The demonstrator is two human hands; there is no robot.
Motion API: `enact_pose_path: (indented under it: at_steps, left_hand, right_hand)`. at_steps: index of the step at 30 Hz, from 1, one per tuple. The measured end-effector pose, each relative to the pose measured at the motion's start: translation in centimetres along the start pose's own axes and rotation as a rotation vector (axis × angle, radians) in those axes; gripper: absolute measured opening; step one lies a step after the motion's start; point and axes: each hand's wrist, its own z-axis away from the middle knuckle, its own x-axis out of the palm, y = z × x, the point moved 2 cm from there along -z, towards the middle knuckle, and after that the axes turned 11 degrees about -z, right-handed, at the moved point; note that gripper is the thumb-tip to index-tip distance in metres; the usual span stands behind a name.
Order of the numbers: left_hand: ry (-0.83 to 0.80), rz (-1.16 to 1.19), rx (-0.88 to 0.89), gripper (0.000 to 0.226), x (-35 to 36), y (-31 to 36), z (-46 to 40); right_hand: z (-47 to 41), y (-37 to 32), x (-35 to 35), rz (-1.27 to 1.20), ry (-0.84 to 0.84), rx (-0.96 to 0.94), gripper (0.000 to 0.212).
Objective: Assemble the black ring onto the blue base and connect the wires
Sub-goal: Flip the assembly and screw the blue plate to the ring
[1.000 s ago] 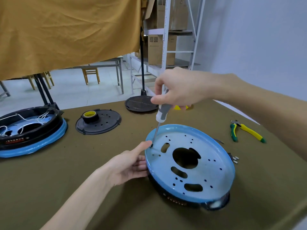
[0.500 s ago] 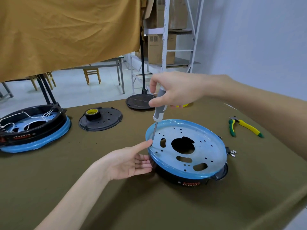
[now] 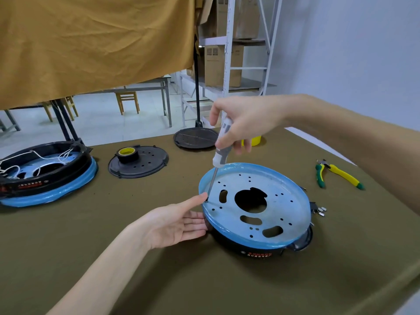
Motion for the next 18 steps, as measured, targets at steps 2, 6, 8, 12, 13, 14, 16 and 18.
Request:
enact_pose_path:
  at_steps: [2,6,8,12,13,14,16,18]
  left_hand:
    - [0.003,0.008,0.005,0.090,-0.3,-0.3,-0.2]
    - [-0.027,0.023,0.004,0.106,-0.6,-0.6,-0.3]
    - [-0.042,0.015,0.011,0.114,-0.7,-0.6,-0.4]
    - [-0.051,0.021,0.012,0.113,-0.8,-0.7,-0.6]
    - [-0.052,0.025,0.012,0.112,-0.8,-0.7,-0.6]
    - [-0.055,0.027,0.013,0.111,-0.8,-0.7,-0.6]
    - [-0.059,0.031,0.013,0.110,-0.9,-0.7,-0.7]
    - [-0.056,0.032,0.013,0.110,-0.9,-0.8,-0.7]
  right_hand:
    - [-0.7,-0.1,0.7,0.155,0.095,0.000,0.037]
    - [-1.0,-0.4,0.7,0.096,0.028,-0.005,0.041]
    - [-1.0,-0.3,0.9,0.079,0.054,-0.031,0.029]
    - [-1.2,-0.4,1.5,0.230,0.171,-0.070,0.036]
    - [-1.0,-0.5,1.4,0.180,0.124,-0.062,0.035]
    - [-0.9,-0.7,1.2,0.125,0.068,-0.045,0.036]
    - [-0.9,-0.7,1.2,0.089,0.031,-0.046,0.032]
    - [-1.1,-0.9,1.5,0.190,0.088,-0.055,0.030]
